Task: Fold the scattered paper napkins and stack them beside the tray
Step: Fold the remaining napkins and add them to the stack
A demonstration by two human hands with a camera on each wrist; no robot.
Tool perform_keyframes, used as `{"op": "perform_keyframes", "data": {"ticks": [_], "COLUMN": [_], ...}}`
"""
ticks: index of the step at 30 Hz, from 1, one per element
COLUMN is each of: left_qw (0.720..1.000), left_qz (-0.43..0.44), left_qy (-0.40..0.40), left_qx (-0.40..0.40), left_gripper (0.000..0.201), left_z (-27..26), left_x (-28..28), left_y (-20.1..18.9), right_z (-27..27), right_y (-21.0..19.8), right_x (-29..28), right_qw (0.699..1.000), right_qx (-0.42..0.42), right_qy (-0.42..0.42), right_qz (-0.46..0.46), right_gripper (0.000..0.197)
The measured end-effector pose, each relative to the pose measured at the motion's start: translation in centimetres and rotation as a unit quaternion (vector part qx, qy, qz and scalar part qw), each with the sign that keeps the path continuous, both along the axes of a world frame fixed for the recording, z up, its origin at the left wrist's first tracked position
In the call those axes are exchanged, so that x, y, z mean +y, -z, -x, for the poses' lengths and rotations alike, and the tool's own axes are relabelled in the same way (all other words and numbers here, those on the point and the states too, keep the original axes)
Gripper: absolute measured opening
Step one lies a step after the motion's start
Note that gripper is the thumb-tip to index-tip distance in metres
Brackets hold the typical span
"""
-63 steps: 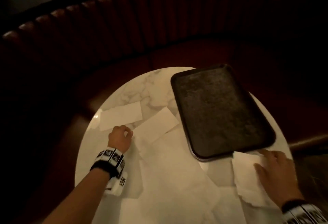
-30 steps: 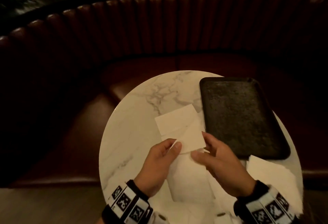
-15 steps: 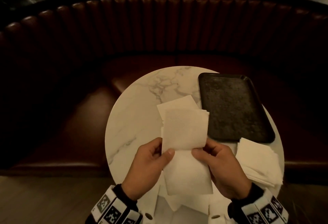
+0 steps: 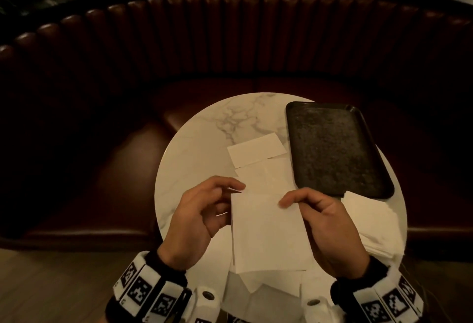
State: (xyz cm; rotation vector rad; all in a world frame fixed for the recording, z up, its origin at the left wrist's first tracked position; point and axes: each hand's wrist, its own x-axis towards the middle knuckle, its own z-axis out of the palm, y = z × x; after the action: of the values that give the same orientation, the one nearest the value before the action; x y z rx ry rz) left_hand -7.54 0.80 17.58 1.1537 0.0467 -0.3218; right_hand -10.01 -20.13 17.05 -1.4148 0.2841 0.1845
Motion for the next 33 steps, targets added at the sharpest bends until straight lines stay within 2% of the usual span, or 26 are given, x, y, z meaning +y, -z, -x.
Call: {"op": "perform_keyframes", "data": {"ticks": [1,3,5,8,11,13,15,21,24,27,30,33], "left_qw": [1.000,0.997,0.989,0.975,0.945,0.930,0.918,0.895,0.907,0.916,0.917,0.921], "left_qz": [-0.001,-0.070,-0.143,-0.207,-0.294,-0.317,-0.333,-0.382,-0.374,-0.364,-0.358,-0.352], "left_qy": [0.004,0.015,0.033,0.041,0.053,0.075,0.088,0.067,0.052,0.070,0.109,0.124], "left_qx": [0.016,0.018,-0.014,-0.066,-0.135,-0.173,-0.195,-0.219,-0.185,-0.154,-0.140,-0.114], "left_gripper": [0.027,0.026,0.017,0.012,0.016,0.027,0.031,0.040,0.043,0.041,0.034,0.029], "left_z": [0.1,0.2,0.5,0.8,0.8,0.9,0.6,0.1,-0.5,-0.9,-1.2,-2.4], "left_x": [-0.3,-1.1,-1.7,-1.8,-1.6,-1.8,-2.0,-1.9,-2.4,-4.5,-7.3,-9.3], "left_y": [-0.1,0.2,0.8,1.4,1.3,1.0,0.9,1.6,2.7,3.6,4.3,5.2], "right_z": [0.1,0.4,0.5,0.4,-0.3,-1.0,-1.6,-0.8,0.0,0.3,0.1,-0.5], "right_y": [-0.1,-0.4,-0.5,-1.0,-2.2,-2.6,-2.4,-0.2,1.3,2.5,3.6,4.9], "right_x": [0.0,0.1,-0.1,-1.3,-2.1,-1.3,-0.5,-1.3,-2.5,-3.5,-4.7,-8.1], "right_qw": [1.000,1.000,1.000,0.997,0.972,0.942,0.926,0.971,0.983,0.992,0.991,0.985], "right_qx": [-0.005,-0.015,-0.024,-0.066,-0.120,-0.118,-0.108,-0.052,-0.032,-0.010,0.008,0.024], "right_qy": [0.002,0.007,0.003,-0.037,-0.122,-0.159,-0.187,-0.130,-0.072,-0.023,-0.032,-0.012], "right_qz": [0.000,0.002,0.010,0.030,0.160,0.272,0.310,0.195,0.165,0.124,0.127,0.172], "right_gripper": [0.039,0.041,0.041,0.037,0.040,0.020,0.013,0.007,0.007,0.005,0.009,0.003]}}
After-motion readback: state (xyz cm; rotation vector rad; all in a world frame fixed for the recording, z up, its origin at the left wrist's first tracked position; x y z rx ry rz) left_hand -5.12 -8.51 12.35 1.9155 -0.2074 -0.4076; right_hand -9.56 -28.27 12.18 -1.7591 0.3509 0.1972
